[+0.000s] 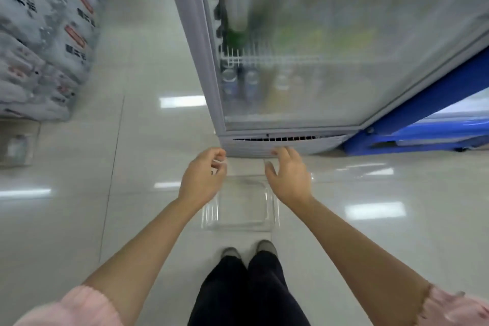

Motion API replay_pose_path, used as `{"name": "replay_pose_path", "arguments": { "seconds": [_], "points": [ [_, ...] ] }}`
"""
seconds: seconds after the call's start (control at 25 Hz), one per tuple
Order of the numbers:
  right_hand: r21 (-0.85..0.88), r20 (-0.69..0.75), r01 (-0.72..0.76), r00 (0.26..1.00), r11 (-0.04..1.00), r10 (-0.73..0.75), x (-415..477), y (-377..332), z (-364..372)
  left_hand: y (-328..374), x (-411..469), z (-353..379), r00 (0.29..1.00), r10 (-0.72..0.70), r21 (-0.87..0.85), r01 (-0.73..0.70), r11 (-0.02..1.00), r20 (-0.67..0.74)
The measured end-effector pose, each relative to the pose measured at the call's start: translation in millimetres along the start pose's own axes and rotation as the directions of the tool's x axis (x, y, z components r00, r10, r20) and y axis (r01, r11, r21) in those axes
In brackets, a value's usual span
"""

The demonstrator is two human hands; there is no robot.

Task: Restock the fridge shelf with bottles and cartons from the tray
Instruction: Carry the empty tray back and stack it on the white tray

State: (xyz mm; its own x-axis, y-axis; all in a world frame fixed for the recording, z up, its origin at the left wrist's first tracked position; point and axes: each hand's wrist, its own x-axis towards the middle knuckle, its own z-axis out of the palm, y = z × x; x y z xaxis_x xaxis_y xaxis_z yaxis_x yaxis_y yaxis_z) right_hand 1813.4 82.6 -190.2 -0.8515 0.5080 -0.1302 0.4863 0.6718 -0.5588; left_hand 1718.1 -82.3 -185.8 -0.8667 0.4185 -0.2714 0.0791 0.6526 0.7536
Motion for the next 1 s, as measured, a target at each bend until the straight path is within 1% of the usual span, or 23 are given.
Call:
{"name": "replay_pose_path", "arguments": {
  "seconds": [0.12, 0.24, 0.32, 0.4, 0.44, 0.52, 0.56, 0.6, 0.68, 0.72, 0.76, 0.8, 0.84, 0.92, 1.0],
  "points": [
    [-0.087, 0.183, -0.122, 0.974, 0.989, 0.136, -12, 72, 88, -94, 4, 60, 0.977, -0.184, 0.073, 0.177, 0.982, 0.110],
    [-0.152, 0.261, -0.179, 0.941, 0.972, 0.214, -13, 143, 176, -189, 17, 122, 0.942, -0.311, 0.113, 0.298, 0.948, 0.127],
    [-0.205, 0.297, -0.236, 0.910, 0.950, 0.290, -11, 189, 234, -253, 28, 163, 0.922, -0.367, 0.135, 0.350, 0.927, 0.128],
    [-0.232, 0.291, -0.365, 0.859, 0.902, 0.423, -4, 231, 284, -313, 41, 199, 0.910, -0.395, 0.190, 0.369, 0.910, 0.128],
    [-0.213, 0.265, -0.443, 0.832, 0.871, 0.488, -1, 251, 307, -342, 47, 217, 0.912, -0.397, 0.252, 0.362, 0.897, 0.105],
    [-0.160, 0.232, -0.550, 0.786, 0.820, 0.573, 8, 285, 346, -392, 58, 243, 0.921, -0.390, 0.399, 0.356, 0.845, 0.004],
    [-0.137, 0.223, -0.578, 0.773, 0.805, 0.593, 11, 299, 360, -410, 64, 254, 0.912, -0.408, 0.428, 0.389, 0.816, -0.051],
    [-0.106, 0.209, -0.589, 0.775, 0.801, 0.597, 13, 310, 372, -424, 68, 264, 0.895, -0.436, 0.419, 0.431, 0.799, -0.089],
    [-0.045, 0.116, -0.586, 0.802, 0.809, 0.586, 15, 323, 387, -441, 73, 280, 0.862, -0.491, 0.299, 0.505, 0.810, -0.127],
    [-0.048, 0.046, -0.565, 0.822, 0.823, 0.567, 16, 327, 393, -447, 75, 285, 0.858, -0.492, 0.235, 0.513, 0.825, -0.147],
    [-0.070, -0.017, -0.546, 0.838, 0.835, 0.546, 17, 328, 395, -451, 77, 287, 0.860, -0.480, 0.209, 0.508, 0.836, -0.172],
    [-0.092, -0.053, -0.534, 0.846, 0.841, 0.531, 18, 327, 396, -454, 77, 286, 0.866, -0.459, 0.220, 0.496, 0.840, -0.198],
    [-0.103, -0.060, -0.525, 0.851, 0.845, 0.521, 19, 326, 394, -455, 76, 281, 0.874, -0.439, 0.242, 0.481, 0.843, -0.209],
    [-0.119, -0.016, -0.480, 0.876, 0.869, 0.482, 19, 319, 384, -451, 69, 266, 0.894, -0.403, 0.263, 0.443, 0.857, -0.193],
    [-0.119, 0.009, -0.422, 0.905, 0.899, 0.426, 19, 304, 366, -440, 55, 246, 0.904, -0.382, 0.244, 0.421, 0.873, -0.192]
  ]
}}
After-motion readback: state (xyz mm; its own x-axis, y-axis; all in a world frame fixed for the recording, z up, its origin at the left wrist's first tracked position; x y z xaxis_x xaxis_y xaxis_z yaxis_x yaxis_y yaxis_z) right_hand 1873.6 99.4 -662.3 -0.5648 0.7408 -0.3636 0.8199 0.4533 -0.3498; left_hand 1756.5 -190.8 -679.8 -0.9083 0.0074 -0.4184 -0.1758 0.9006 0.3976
